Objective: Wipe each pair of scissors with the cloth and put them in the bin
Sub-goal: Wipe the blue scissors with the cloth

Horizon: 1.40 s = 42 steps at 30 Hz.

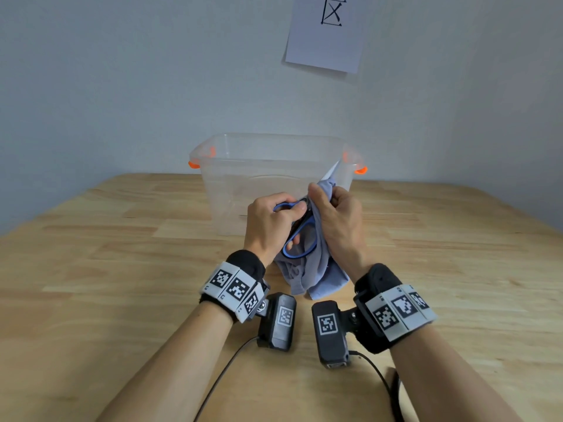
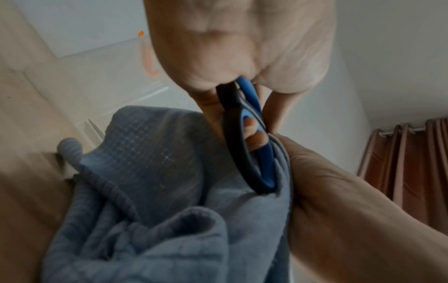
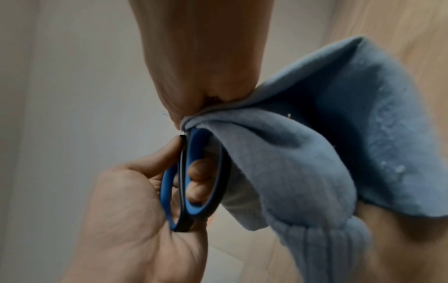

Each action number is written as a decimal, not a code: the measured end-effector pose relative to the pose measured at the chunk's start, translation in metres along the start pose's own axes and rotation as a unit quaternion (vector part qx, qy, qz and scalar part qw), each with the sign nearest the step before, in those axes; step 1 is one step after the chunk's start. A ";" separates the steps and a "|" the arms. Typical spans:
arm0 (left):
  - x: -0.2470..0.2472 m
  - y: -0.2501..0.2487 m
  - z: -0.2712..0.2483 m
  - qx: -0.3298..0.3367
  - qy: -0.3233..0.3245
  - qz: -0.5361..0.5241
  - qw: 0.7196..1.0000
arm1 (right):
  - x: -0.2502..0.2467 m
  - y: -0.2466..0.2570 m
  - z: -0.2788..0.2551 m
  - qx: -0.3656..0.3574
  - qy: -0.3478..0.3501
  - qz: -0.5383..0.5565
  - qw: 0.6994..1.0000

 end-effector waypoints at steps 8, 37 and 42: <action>0.004 -0.003 -0.001 0.011 0.007 0.014 1.000 | -0.008 -0.002 0.004 -0.018 -0.039 -0.098 0.994; 0.010 -0.003 -0.001 0.001 0.046 0.021 0.999 | -0.017 0.009 0.001 -0.005 -0.068 -0.131 0.989; 0.009 0.002 0.001 -0.016 0.042 0.003 0.999 | -0.017 -0.002 0.000 0.008 -0.060 -0.061 0.996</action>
Point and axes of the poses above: each hand's wrist, its own z-axis towards the middle knuckle, its own x-axis out of the palm, y = z × x, the point moved 10 cm from there along z, towards the middle knuckle, and after that the axes turned 5 degrees about y, right-handed, at the moved point
